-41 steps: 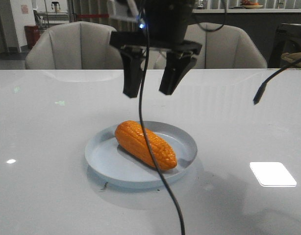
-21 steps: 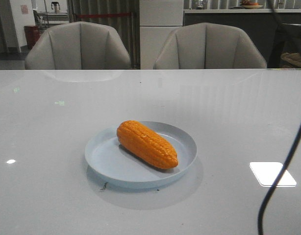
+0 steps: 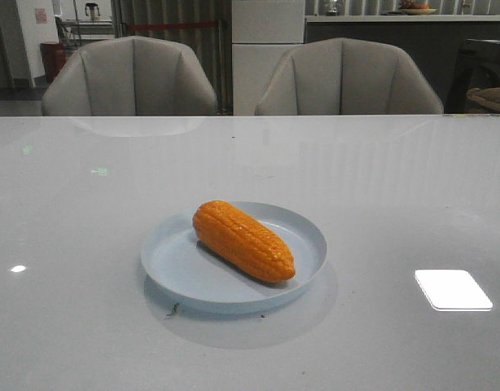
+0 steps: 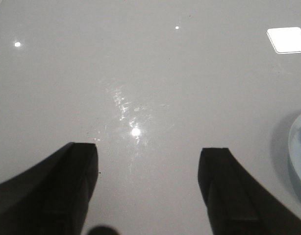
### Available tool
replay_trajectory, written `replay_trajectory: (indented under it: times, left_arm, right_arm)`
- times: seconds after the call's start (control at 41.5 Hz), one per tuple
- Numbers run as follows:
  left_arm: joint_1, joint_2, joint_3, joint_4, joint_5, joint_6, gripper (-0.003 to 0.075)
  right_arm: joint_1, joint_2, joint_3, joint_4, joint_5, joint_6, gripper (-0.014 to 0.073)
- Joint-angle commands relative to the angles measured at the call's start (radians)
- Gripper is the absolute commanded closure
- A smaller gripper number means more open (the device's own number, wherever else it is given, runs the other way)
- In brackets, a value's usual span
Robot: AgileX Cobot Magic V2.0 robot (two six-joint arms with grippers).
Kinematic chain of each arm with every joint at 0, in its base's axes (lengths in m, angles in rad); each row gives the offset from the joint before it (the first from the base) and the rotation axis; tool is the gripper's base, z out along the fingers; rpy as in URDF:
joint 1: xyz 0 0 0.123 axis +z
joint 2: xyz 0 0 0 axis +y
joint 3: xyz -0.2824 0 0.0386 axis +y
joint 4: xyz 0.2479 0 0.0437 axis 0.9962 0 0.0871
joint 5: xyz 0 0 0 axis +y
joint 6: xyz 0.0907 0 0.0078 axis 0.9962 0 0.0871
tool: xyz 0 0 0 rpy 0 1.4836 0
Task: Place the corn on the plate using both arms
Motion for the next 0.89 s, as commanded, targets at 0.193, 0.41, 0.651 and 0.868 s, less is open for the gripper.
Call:
replay_trajectory:
  times: [0.193,0.41,0.651,0.868]
  left_arm:
    - [0.002,-0.011,-0.028,-0.016,-0.082,-0.008,0.0225]
    - [0.002,-0.011,-0.028,-0.016,-0.082,-0.008,0.0225]
    - [0.002,-0.011,-0.028,-0.016,-0.082,-0.008,0.0225]
    - [0.002,-0.011,-0.028,-0.016,-0.082,-0.008,0.0225]
  right_arm:
    - [-0.007,-0.176,0.188,-0.005,-0.105,-0.018,0.0]
    - [-0.007,-0.208,0.24,-0.005,-0.097,-0.018,0.0]
    - [-0.007,-0.209,0.24,-0.005,-0.027,-0.018,0.0]
    - [-0.007,-0.209,0.24,-0.005,-0.028,-0.018,0.0]
